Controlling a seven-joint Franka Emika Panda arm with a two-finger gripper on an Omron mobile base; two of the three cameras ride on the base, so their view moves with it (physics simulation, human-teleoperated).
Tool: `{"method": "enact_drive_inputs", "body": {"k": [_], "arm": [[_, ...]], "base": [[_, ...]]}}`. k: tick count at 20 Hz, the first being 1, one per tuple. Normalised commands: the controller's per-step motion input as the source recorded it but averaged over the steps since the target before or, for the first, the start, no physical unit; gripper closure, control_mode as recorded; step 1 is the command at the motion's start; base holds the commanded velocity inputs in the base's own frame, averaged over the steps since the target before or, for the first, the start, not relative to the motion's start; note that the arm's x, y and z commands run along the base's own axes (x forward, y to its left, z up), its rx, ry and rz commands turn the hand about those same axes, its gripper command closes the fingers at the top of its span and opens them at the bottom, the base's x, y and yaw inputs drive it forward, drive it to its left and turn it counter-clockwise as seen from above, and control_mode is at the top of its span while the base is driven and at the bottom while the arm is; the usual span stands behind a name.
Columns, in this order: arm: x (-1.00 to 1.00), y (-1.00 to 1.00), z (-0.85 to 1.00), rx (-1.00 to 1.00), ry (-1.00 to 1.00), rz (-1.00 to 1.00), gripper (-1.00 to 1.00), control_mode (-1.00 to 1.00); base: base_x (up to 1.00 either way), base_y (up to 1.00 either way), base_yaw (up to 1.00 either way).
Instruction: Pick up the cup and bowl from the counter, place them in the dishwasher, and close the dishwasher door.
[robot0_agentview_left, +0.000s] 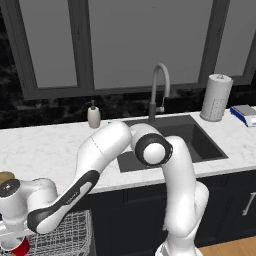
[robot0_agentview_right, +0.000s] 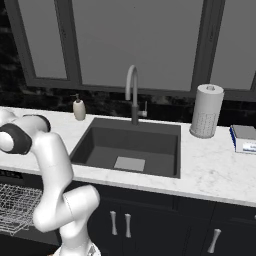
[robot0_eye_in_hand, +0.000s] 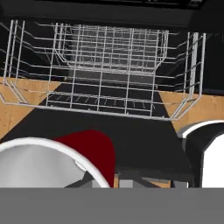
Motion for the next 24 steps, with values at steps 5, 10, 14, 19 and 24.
{"method": "enact_drive_inputs", "body": {"k": [5, 10, 14, 19, 24], "arm": [[-0.06, -0.01, -0.2, 0.0, -0.05, -0.39, 1.0, -1.0], [0.75, 0.0, 0.0, 0.0, 0.03, -0.35, 1.0, -1.0], [0.44, 0.0, 0.0, 0.0, 0.08, -0.17, 1.0, -1.0], [0.0, 0.0, -0.31, 0.0, 0.0, -0.01, 1.0, -1.0], [0.0, 0.0, -0.59, 0.0, 0.0, 0.0, 1.0, -1.0]], "base": [[0.0, 0.0, 0.0], [0.0, 0.0, 0.0], [0.0, 0.0, 0.0], [0.0, 0.0, 0.0], [0.0, 0.0, 0.0]]}}
